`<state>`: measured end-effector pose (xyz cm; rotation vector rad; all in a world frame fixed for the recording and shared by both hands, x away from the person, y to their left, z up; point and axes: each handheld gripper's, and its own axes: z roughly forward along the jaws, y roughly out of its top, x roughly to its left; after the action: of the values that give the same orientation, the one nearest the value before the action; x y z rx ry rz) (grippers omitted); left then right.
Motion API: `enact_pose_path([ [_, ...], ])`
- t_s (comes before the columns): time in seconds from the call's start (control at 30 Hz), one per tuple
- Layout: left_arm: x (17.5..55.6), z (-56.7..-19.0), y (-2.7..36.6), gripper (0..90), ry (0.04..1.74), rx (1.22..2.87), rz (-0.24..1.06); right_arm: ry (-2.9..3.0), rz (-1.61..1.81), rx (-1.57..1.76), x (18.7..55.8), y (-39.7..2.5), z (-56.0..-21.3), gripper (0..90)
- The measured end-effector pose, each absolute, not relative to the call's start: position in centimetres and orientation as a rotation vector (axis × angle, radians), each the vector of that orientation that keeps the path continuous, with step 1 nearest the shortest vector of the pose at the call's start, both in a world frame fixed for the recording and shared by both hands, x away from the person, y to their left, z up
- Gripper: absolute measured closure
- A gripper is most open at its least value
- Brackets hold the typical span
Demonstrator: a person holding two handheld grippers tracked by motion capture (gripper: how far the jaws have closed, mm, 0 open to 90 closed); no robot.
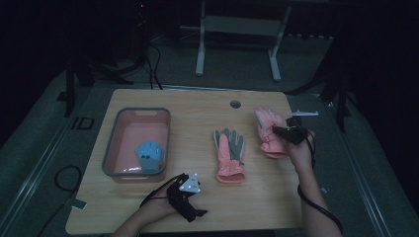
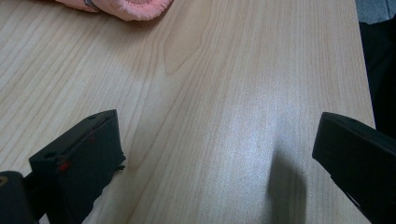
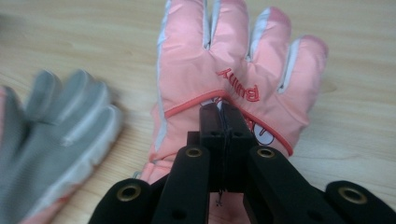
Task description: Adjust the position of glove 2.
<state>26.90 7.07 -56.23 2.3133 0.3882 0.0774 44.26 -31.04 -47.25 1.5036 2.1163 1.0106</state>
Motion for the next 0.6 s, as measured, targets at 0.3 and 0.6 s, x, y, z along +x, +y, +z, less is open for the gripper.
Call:
enact_pose_path([
  [0.3,26.9,-56.2,7.0,1.7,0.391,2.309,0.076,2.044,0.986,1.505,40.4,-31.0,-44.0,89.4],
  [0.6,26.9,-56.2,7.0,1.7,0.383,2.31,0.077,2.012,0.971,1.554,36.7,-31.9,-44.6,89.4],
])
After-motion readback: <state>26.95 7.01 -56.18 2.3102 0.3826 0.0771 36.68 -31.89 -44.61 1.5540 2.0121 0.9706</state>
